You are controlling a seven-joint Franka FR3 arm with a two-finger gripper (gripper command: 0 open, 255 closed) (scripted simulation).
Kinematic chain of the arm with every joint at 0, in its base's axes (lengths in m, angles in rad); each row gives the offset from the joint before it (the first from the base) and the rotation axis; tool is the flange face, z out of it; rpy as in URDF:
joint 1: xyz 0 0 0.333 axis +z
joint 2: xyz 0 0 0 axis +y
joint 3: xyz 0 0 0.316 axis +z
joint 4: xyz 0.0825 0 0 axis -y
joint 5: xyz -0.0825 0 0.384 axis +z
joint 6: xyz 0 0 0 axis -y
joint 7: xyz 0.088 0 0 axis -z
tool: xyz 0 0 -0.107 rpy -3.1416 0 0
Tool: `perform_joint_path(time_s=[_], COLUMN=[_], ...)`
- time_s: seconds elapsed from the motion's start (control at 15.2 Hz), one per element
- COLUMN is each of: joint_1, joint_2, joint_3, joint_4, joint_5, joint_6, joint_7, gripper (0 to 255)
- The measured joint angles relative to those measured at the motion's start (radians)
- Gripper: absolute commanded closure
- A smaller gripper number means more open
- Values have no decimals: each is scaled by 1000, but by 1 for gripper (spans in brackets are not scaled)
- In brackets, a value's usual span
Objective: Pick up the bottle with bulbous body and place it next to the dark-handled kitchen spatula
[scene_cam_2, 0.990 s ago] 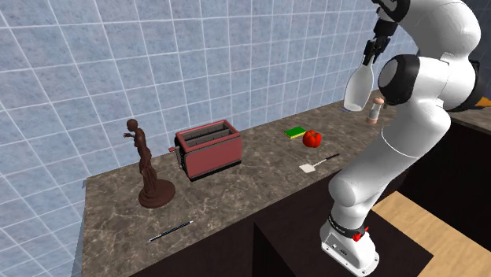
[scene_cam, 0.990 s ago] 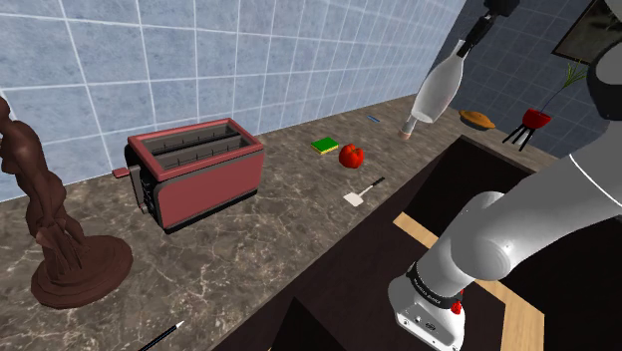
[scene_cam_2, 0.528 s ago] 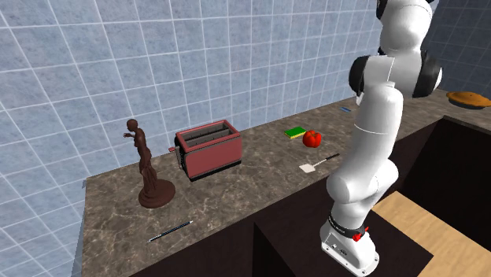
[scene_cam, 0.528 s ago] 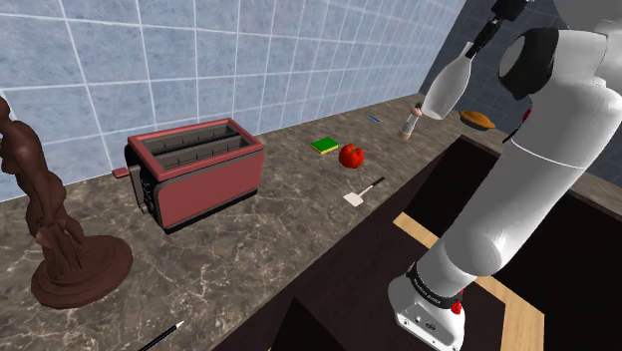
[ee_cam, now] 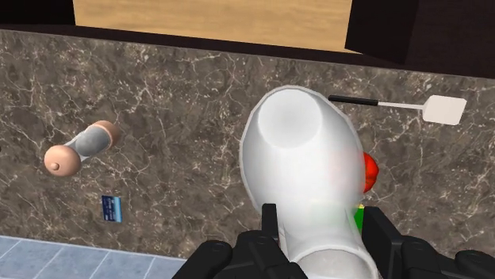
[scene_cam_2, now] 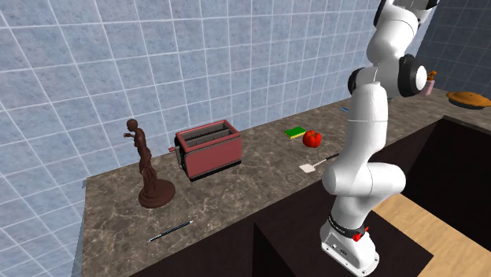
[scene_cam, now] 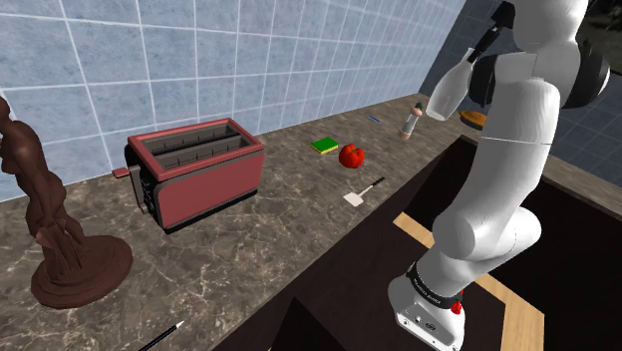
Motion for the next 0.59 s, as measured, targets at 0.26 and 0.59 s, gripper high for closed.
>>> perform_joint_path(time_s=[0.26,0.59], joint_1=[140,264], joint_2=[-72,-143], joint_3=[-44,-76], joint_4=[-183,-358], joint_5=[-84,-163], joint_6=[109,228], joint_7=[-13,-12], gripper=[255,255])
